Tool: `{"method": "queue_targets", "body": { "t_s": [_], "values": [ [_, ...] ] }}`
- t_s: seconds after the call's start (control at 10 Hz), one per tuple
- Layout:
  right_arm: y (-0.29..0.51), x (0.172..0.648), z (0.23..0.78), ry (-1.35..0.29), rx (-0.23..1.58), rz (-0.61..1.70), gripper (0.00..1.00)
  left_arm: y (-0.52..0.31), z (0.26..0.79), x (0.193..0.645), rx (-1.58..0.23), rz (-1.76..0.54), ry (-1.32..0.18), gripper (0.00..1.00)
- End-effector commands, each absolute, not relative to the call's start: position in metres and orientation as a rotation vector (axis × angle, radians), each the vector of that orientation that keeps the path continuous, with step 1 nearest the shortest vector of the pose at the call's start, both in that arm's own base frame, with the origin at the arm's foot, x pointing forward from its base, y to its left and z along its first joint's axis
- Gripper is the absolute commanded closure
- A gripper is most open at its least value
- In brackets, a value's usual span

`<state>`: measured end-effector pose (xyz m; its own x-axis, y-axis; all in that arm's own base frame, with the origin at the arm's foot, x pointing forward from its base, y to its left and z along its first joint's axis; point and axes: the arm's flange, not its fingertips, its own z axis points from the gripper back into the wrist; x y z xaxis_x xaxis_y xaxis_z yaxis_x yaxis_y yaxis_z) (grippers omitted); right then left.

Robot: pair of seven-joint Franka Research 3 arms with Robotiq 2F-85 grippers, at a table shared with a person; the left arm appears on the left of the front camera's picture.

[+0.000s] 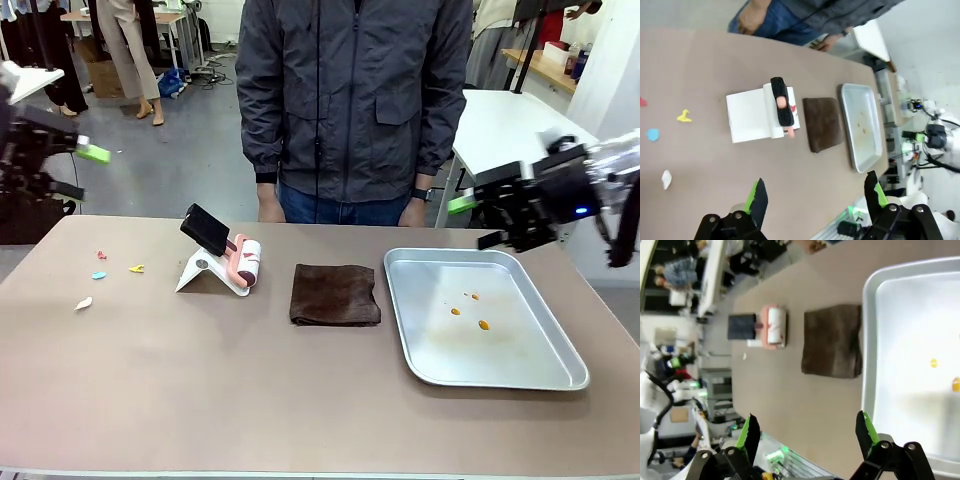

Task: Clean the surface of the table.
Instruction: Hold the Lint Roller with your left hand and the towel with your right hand.

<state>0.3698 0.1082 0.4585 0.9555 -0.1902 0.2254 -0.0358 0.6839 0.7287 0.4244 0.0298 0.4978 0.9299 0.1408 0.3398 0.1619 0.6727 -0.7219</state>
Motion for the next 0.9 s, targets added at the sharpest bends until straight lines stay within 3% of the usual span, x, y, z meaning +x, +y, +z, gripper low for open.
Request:
{"method": "queue_targets", "body": {
  "t_s": [0.0,0.3,0.5,0.6,0.8],
  "values": [
    [0.151,0.383,0.44,-0.299,0.725,-0.129,0.0,0.014,0.495,0.452,-0.731,-0.008,-0.267,0.0],
    [0.216,0.407,0.408,-0.207,0.635,-0.11,0.0,-0.005,0.481,0.476,-0.703,-0.04,-0.191,0.0],
    [0.207,0.414,0.407,-0.201,0.672,-0.192,0.0,-0.011,0.474,0.483,-0.718,-0.048,-0.19,0.0],
    [0.213,0.396,0.397,-0.201,0.651,-0.087,0.0,-0.012,0.47,0.476,-0.702,-0.046,-0.207,0.0],
    [0.213,0.396,0.397,-0.201,0.651,-0.087,0.0,-0.012,0.47,0.476,-0.702,-0.046,-0.207,0.0]
  ]
}}
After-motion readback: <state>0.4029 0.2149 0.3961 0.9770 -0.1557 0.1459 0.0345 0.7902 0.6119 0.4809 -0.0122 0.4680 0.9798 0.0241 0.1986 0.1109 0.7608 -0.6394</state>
